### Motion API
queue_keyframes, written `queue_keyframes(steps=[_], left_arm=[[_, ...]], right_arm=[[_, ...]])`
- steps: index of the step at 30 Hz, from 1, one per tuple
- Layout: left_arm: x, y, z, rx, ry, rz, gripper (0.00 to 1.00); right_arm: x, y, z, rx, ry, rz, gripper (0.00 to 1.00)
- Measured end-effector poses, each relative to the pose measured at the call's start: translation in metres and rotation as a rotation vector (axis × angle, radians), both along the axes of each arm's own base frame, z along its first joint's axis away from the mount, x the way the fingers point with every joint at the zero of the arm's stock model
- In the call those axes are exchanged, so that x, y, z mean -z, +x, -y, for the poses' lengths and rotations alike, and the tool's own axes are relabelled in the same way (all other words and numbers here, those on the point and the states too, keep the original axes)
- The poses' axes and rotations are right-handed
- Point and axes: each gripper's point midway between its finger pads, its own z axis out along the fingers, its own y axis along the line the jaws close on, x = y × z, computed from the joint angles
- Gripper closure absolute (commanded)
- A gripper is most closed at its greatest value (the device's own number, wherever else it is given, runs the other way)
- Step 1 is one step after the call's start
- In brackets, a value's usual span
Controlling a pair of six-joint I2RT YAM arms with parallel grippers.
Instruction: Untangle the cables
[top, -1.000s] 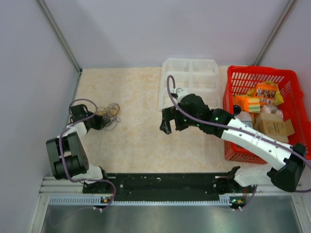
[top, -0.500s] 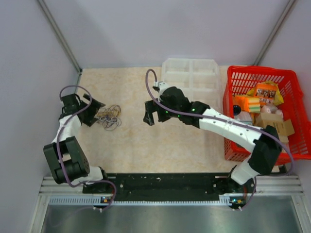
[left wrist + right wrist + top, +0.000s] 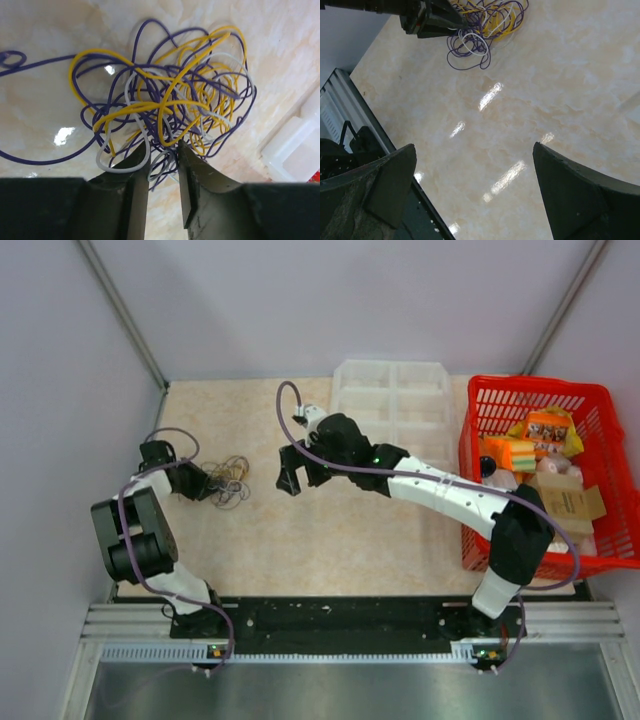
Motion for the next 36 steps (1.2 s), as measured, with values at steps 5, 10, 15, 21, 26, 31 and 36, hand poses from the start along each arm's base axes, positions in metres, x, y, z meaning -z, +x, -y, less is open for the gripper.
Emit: queue_keyframes(steps=[5, 10, 15, 21, 26, 31, 36], left_arm=[[-0.002, -0.018, 0.014, 0.026, -0.031, 0.028, 1.0], [-0.016, -0.044, 0.039, 0.059, -0.082, 0.098, 1.0], [-0.029, -0.072, 0.078, 0.117, -0.144, 0.163, 1.0], [-0.026, -0.094, 0.105, 0.136, -0.239, 0.162, 1.0], [-0.031, -0.094, 0.109, 0.148, -0.264, 0.174, 1.0], [-0.037, -0.094, 0.112, 0.163, -0.283, 0.191, 1.0], [-0.039, -0.094, 0.114, 0.171, -0.289, 0.198, 1.0]], right_arm=[[0.0, 0.002, -0.004, -0.027, 0.002, 0.03, 0.13], [0.024, 0.003, -0.022, -0.031, 0.006, -0.04, 0.3], [0.062, -0.011, -0.048, -0.011, 0.007, -0.166, 0.34], [0.066, -0.035, -0.073, -0.121, 0.073, -0.177, 0.45], [0.101, -0.034, -0.051, -0.175, -0.011, -0.093, 0.49], [0.105, -0.018, -0.04, -0.198, -0.032, -0.059, 0.55], [0.103, -0.009, -0.053, -0.219, -0.018, -0.048, 0.58]])
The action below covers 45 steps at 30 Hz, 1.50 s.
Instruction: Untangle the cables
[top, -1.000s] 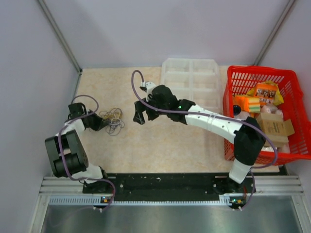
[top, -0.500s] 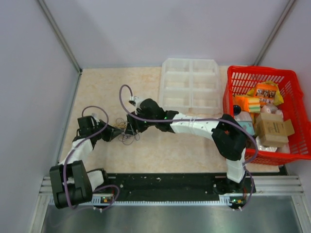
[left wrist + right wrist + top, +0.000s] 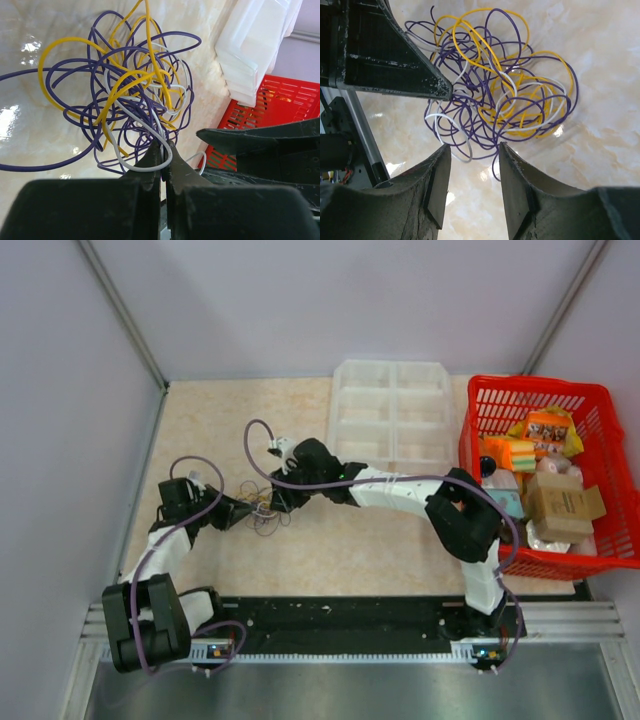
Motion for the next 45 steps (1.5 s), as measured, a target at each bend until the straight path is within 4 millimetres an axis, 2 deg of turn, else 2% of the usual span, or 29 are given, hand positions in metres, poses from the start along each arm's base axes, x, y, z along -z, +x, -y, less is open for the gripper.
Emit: queue_keyframes(steps=[10, 14, 16, 18, 22, 24, 26, 29, 33, 37, 39, 41, 45], left_arm=[[-0.001, -0.001, 0.001, 0.008, -0.007, 0.003, 1.0], [-0.002, -0.001, 0.001, 0.008, -0.007, 0.004, 1.0], [-0.002, -0.001, 0.002, 0.008, -0.008, 0.004, 0.99], [-0.002, -0.001, 0.002, 0.009, -0.007, 0.004, 0.9], [-0.001, -0.001, 0.001, 0.01, -0.005, 0.006, 0.62], [-0.002, 0.0, 0.001, 0.009, -0.005, 0.008, 0.51], [-0.002, 0.001, 0.001, 0.007, -0.005, 0.012, 0.4], [-0.001, 0.004, 0.0, 0.002, -0.01, 0.013, 0.33], [0.005, 0.01, 0.0, -0.008, -0.029, -0.008, 0.33], [0.01, 0.012, 0.007, 0.008, -0.044, -0.02, 0.37], [0.009, 0.013, 0.01, 0.016, -0.051, -0.016, 0.46], [0.009, 0.013, 0.013, 0.02, -0.055, -0.008, 0.65], [0.009, 0.016, 0.013, 0.02, -0.055, 0.005, 0.88]], right_arm=[[0.014, -0.002, -0.01, -0.002, -0.035, -0.013, 0.82], [0.015, -0.005, -0.011, 0.004, -0.043, -0.018, 1.0], [0.016, -0.006, -0.012, 0.009, -0.044, -0.021, 1.0], [0.016, -0.008, -0.013, 0.011, -0.048, -0.015, 1.0], [0.011, -0.008, -0.012, 0.026, -0.06, -0.004, 1.0], [0.003, -0.009, -0.008, 0.034, -0.06, 0.004, 1.0], [-0.019, -0.01, -0.004, 0.042, -0.036, 0.022, 1.0], [-0.062, -0.014, 0.001, 0.043, 0.032, 0.056, 1.0], [-0.12, -0.025, 0.006, 0.031, 0.138, 0.099, 1.0], [-0.156, -0.029, 0.002, 0.013, 0.198, 0.12, 1.0], [-0.168, -0.029, 0.0, 0.009, 0.213, 0.126, 1.0], [-0.183, -0.03, 0.0, 0.008, 0.227, 0.133, 1.0], [-0.216, -0.03, -0.001, 0.004, 0.264, 0.154, 1.0]])
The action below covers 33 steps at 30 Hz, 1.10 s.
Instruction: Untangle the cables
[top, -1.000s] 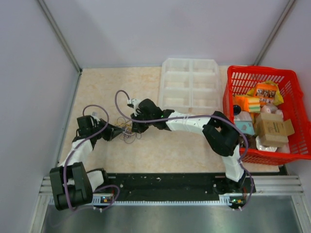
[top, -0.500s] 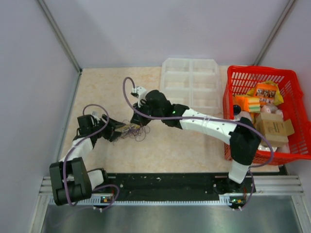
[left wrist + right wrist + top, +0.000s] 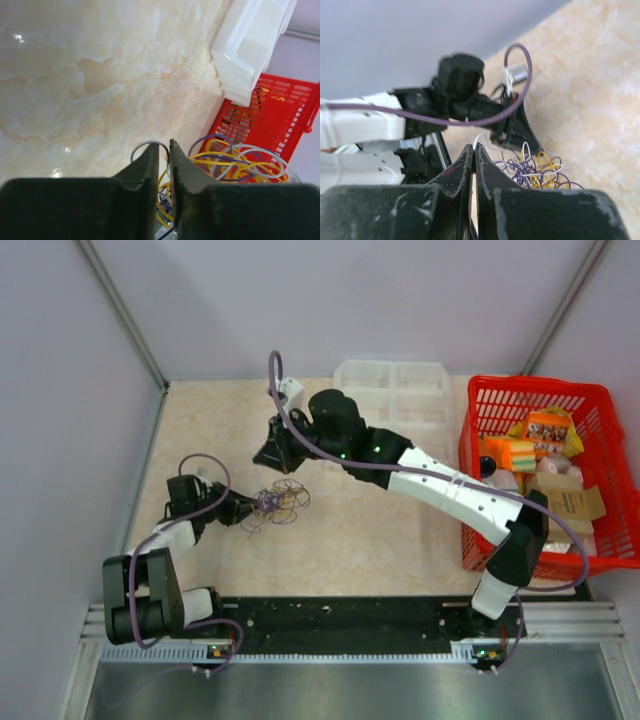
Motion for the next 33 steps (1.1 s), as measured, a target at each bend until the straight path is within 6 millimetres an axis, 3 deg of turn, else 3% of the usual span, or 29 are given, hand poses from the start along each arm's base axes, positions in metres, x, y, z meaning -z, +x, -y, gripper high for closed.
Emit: queue_keyframes(steps=[2, 7, 11, 15, 19, 22, 27, 31, 33], left_arm=[[0.004, 0.001, 0.0, 0.004, -0.002, -0.007, 0.99], [0.012, 0.006, -0.006, -0.014, -0.006, -0.05, 1.0], [0.003, 0.025, -0.03, -0.078, 0.007, -0.036, 1.0], [-0.011, 0.047, -0.073, -0.176, 0.047, -0.002, 1.0], [-0.02, 0.065, -0.122, -0.268, 0.084, -0.007, 1.0], [-0.026, 0.073, -0.152, -0.312, 0.101, -0.016, 1.0], [-0.033, 0.07, -0.167, -0.329, 0.109, -0.017, 1.0], [-0.024, 0.062, -0.176, -0.352, 0.105, -0.073, 1.0], [-0.017, 0.062, -0.19, -0.383, 0.141, -0.097, 1.0]], right_arm=[[-0.026, 0.0, 0.0, 0.001, 0.035, 0.024, 1.0], [-0.081, 0.004, 0.007, 0.03, 0.098, 0.103, 1.0], [-0.111, 0.013, 0.022, 0.099, 0.109, 0.175, 1.0], [-0.122, 0.024, 0.052, 0.185, 0.079, 0.217, 1.0], [-0.142, 0.034, 0.1, 0.316, 0.069, 0.279, 1.0], [-0.153, 0.028, 0.135, 0.378, 0.07, 0.313, 1.0], [-0.141, 0.019, 0.164, 0.415, 0.019, 0.324, 1.0], [-0.129, 0.025, 0.179, 0.467, -0.042, 0.343, 1.0], [-0.134, 0.033, 0.196, 0.531, -0.053, 0.373, 1.0]])
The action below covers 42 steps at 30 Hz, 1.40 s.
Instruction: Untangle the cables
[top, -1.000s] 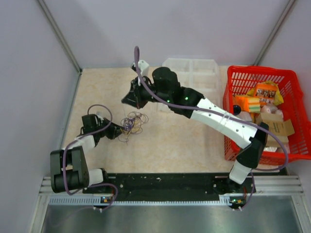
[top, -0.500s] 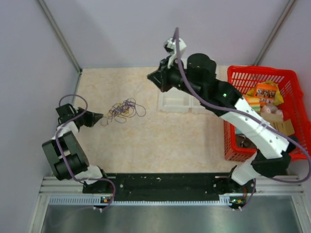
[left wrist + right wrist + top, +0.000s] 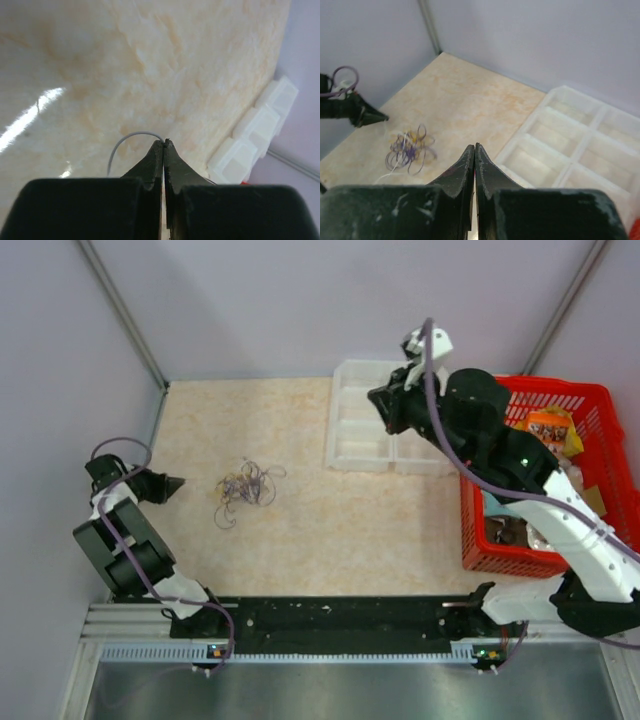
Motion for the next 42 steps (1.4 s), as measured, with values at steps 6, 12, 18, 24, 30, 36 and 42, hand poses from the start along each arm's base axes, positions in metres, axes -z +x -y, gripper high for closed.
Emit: queue_keyframes(steps=[6, 12, 18, 24, 30, 36, 42], left_arm=[[-0.002, 0.005, -0.038, -0.092, 0.069, -0.021, 1.0], [-0.015, 0.009, -0.038, -0.094, 0.077, 0.02, 0.99], [-0.032, 0.008, -0.021, -0.068, 0.045, 0.098, 1.0], [-0.063, 0.002, 0.034, 0.067, 0.035, 0.183, 1.0], [-0.153, -0.008, 0.098, 0.272, 0.152, 0.414, 1.0], [-0.284, -0.032, 0.134, 0.378, 0.322, 0.771, 1.0], [-0.395, -0.063, 0.161, 0.422, 0.375, 1.074, 1.0]], right_arm=[[-0.045, 0.006, 0.066, 0.179, 0.087, 0.11, 1.0], [-0.07, 0.009, 0.068, 0.183, 0.136, 0.147, 1.0], [-0.035, 0.026, 0.007, 0.029, 0.119, 0.046, 1.0], [0.072, 0.02, -0.087, -0.17, -0.01, -0.177, 1.0], [0.186, -0.013, -0.139, -0.35, -0.098, -0.435, 0.98], [0.197, -0.021, -0.149, -0.402, -0.065, -0.492, 0.63], [0.177, -0.021, -0.162, -0.463, -0.002, -0.427, 0.28]])
